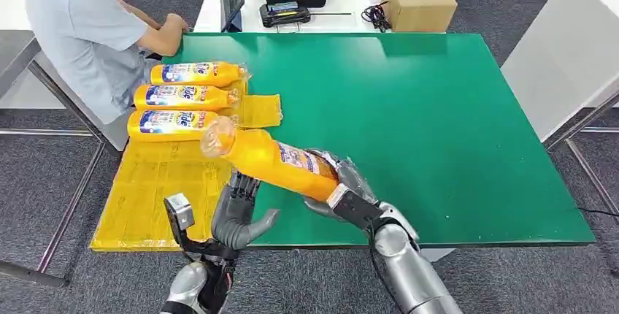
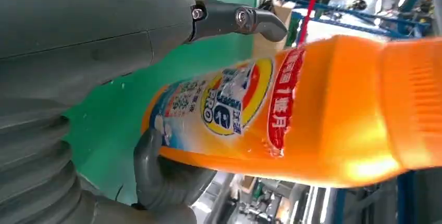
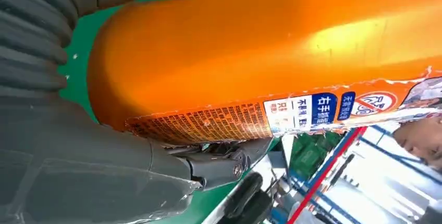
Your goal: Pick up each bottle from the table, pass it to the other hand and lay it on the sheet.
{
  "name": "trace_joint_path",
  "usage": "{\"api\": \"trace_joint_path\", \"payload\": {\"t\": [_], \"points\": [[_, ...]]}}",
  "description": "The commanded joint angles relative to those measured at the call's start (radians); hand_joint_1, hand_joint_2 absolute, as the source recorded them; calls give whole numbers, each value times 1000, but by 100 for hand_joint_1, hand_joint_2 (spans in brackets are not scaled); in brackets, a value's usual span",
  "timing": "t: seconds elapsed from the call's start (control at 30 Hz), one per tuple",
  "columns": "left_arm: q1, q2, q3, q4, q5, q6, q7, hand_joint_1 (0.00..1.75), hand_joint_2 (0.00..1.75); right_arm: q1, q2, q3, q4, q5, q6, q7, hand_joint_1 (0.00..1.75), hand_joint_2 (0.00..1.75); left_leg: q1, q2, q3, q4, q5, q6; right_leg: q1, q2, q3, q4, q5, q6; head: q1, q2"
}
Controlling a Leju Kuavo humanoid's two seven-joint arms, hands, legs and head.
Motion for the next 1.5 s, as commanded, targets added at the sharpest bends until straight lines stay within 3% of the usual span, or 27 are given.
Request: {"api": "trace_joint_path", "payload": {"t": [0.03,0.5,0.9,0.93,0.97,1.0,1.5], "points": [[-90,-6,-31,119,41,-26,-14,0,175,-78,10,91,178,-1,16,-16,175,175,2,1,4,0,-2,-3,2,1,4,0,-1,-3,0,0],[-84,-5,-25,57,77,-47,-33,0,175,-93,14,115,255,-12,19,-28,175,175,2,1,3,1,-2,-2,2,0,4,0,-2,-3,0,0],[-133,-6,11,104,102,3,-39,2,175,-98,-8,276,241,-68,13,-28,175,175,2,0,1,0,0,-1,1,0,1,0,0,-1,0,0],[-136,-6,14,112,105,5,-40,19,175,-100,-5,281,244,-64,6,-28,175,175,2,0,2,0,-1,-2,1,-1,2,0,-1,-2,0,0],[-139,-5,12,117,107,-3,-44,51,175,-101,-1,285,251,-62,4,-28,175,175,2,0,3,1,-2,-2,2,-1,3,0,-2,-3,0,0],[-140,-5,11,118,100,-17,-48,33,175,-101,-1,290,251,-63,3,-28,175,175,2,0,2,0,-1,-2,2,0,2,0,-1,-2,0,0],[-140,-5,11,118,100,-17,-48,33,175,-101,-1,290,251,-63,3,-28,175,175,2,0,2,0,-1,-2,2,-1,2,0,-1,-2,0,0]]}}
